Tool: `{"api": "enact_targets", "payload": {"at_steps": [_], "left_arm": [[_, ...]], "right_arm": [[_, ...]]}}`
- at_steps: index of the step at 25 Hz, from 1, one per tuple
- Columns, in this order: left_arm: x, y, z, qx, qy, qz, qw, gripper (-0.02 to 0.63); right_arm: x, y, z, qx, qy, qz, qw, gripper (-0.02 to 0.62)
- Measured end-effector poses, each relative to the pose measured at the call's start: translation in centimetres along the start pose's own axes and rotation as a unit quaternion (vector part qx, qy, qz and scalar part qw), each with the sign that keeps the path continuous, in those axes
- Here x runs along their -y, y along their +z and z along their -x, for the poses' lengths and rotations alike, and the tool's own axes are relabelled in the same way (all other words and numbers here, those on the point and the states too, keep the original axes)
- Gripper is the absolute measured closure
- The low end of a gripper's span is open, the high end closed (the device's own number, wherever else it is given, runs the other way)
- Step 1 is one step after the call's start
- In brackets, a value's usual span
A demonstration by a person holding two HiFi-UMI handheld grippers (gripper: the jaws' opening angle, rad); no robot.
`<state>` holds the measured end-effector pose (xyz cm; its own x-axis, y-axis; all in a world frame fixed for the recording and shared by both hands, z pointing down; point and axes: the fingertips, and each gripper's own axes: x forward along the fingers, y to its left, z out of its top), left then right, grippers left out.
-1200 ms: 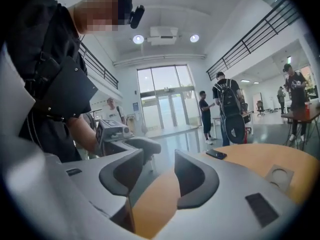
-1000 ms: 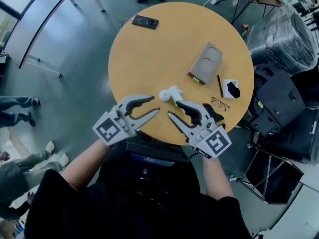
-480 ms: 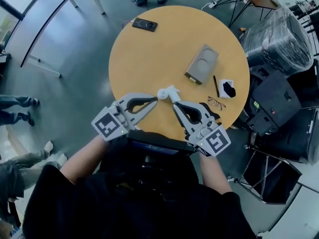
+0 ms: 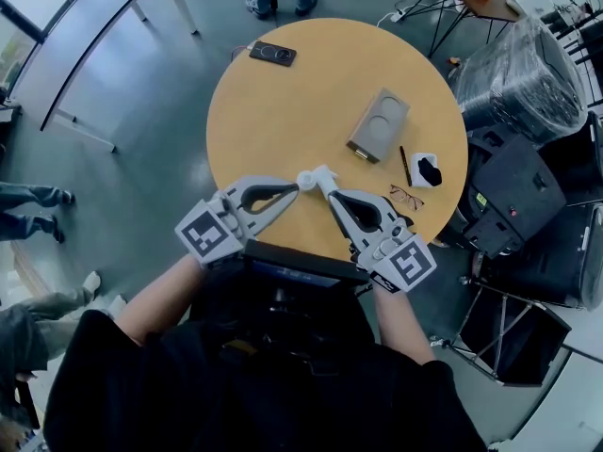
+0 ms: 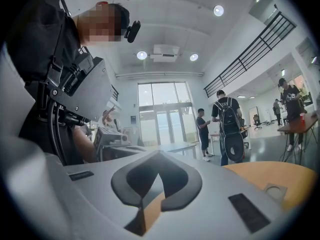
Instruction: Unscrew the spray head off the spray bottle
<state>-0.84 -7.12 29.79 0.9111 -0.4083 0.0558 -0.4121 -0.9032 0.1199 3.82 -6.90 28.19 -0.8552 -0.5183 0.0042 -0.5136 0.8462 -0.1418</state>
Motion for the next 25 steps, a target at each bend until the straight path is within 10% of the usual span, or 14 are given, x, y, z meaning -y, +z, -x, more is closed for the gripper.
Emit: {"api": "enact_targets", "payload": {"at_steps": [25], "left_arm": [[0.1,-0.6,-0.2,-0.011,0.002,0.003,0.9999,0.594]], "right_arm": [[-0.2,-0.1,0.0,0.004,0.003,0.019,1.000,0.589]]}}
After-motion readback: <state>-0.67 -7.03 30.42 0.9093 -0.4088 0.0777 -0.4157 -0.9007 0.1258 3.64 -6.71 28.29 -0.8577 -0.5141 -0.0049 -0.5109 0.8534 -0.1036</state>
